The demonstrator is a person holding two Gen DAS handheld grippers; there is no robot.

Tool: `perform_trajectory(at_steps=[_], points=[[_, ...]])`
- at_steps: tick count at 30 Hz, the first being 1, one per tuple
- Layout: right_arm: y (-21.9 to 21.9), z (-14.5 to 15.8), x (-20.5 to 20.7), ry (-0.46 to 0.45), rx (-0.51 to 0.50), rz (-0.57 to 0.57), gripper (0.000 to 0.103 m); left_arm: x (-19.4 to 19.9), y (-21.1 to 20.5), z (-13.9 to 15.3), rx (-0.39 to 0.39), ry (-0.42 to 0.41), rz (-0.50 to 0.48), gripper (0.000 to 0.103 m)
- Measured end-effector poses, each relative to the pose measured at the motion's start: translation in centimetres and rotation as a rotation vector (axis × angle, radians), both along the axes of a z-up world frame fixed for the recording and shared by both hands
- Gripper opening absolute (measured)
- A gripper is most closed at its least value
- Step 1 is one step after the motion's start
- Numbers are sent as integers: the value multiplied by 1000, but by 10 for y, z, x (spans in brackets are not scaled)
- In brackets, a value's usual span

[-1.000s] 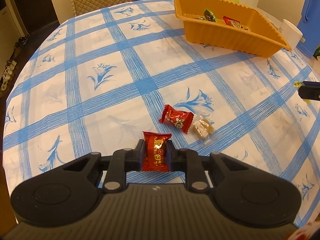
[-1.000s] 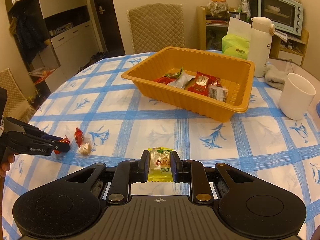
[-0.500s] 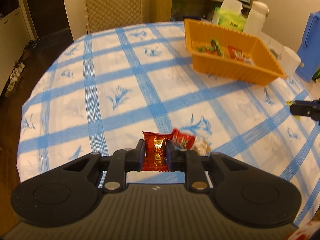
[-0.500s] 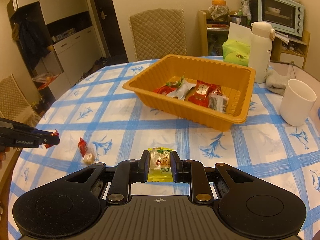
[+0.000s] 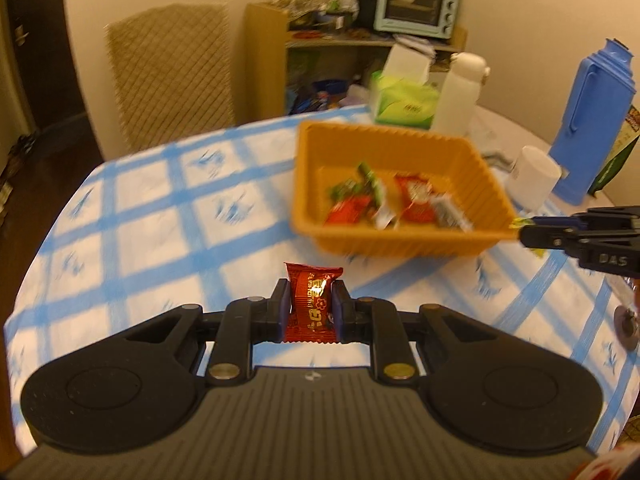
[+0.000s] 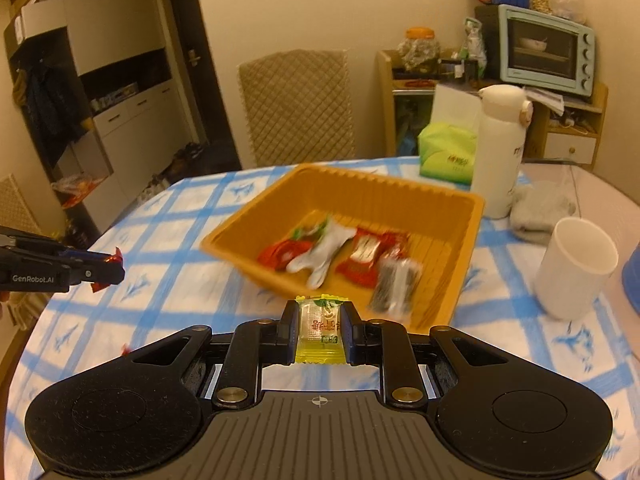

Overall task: Organize snacks
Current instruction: 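Carry both candies over the orange tray and lower them inside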

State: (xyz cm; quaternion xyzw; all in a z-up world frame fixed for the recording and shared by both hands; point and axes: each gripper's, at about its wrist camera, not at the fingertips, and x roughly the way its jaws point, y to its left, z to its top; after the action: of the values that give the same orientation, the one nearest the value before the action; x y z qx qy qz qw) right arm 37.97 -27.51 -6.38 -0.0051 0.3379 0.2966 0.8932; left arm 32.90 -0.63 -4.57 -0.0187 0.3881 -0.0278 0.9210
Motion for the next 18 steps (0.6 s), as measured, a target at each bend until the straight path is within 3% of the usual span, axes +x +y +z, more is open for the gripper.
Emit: perform_trajectory(at_steps=[10,18], points=[[-8,-3,66,44,61,-98,22,91,-35,6,-46,-13,-63,19],[-11,-5,105,36,61,-139,22,152,-61,1,-28,-13,-108,19]])
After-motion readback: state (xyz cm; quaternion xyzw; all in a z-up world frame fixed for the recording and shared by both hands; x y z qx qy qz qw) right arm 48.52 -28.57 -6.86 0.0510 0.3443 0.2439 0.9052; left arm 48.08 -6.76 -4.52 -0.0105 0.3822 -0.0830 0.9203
